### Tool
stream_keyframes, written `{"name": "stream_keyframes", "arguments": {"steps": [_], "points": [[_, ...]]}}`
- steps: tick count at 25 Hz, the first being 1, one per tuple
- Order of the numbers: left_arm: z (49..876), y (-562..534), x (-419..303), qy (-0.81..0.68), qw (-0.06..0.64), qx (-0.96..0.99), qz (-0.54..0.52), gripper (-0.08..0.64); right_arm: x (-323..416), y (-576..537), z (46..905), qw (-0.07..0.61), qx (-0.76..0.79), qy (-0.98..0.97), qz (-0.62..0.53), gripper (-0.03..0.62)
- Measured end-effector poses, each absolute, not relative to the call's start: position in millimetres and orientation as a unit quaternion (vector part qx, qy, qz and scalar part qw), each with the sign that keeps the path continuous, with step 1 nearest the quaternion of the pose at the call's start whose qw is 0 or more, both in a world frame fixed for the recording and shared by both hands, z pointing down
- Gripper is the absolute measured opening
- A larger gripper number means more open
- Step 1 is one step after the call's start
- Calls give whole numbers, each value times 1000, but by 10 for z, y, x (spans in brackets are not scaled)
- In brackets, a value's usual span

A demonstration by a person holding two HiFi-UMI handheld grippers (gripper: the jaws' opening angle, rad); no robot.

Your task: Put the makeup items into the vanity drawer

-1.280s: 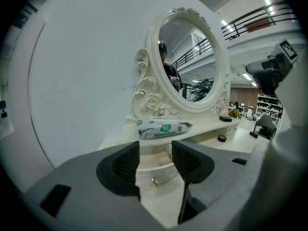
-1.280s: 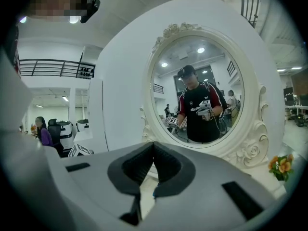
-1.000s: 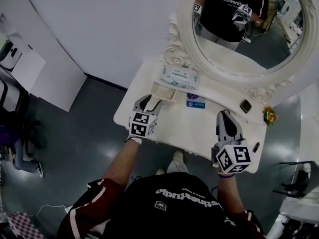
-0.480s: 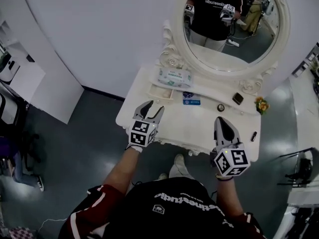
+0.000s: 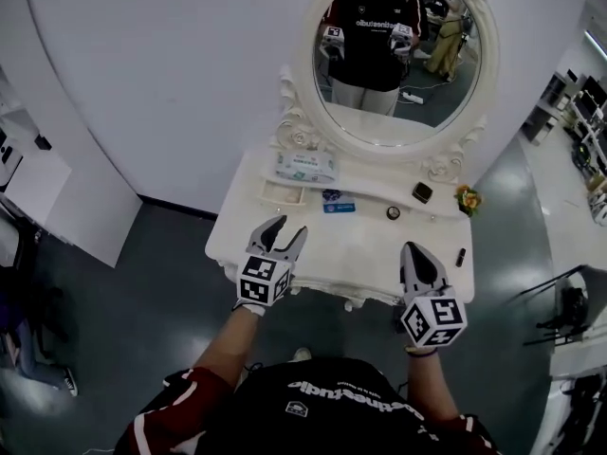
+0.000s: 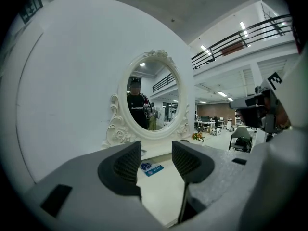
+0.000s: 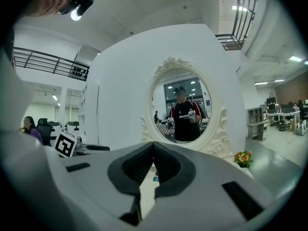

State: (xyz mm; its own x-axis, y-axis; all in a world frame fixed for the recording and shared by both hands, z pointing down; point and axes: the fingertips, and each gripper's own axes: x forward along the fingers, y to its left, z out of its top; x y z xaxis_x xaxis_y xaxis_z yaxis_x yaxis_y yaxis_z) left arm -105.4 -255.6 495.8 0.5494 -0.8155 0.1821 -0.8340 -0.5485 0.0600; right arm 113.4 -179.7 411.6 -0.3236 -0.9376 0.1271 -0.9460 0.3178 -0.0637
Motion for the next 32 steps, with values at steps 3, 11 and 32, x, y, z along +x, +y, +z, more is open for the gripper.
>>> {"name": "stream_keyframes", "arguments": {"steps": [3, 11, 32], "points": [[4848, -2470, -932, -464, 69, 881, 56, 202, 1223, -1736, 4097, 30, 583, -809, 63, 5], [4345, -2121, -571, -449, 50, 892, 16, 201, 1620, -1454, 3984, 21, 593, -803, 58, 5], [3595, -1478, -274, -495, -18, 868, -11, 6, 2353, -995, 3727, -6, 626, -779, 43, 5]]}}
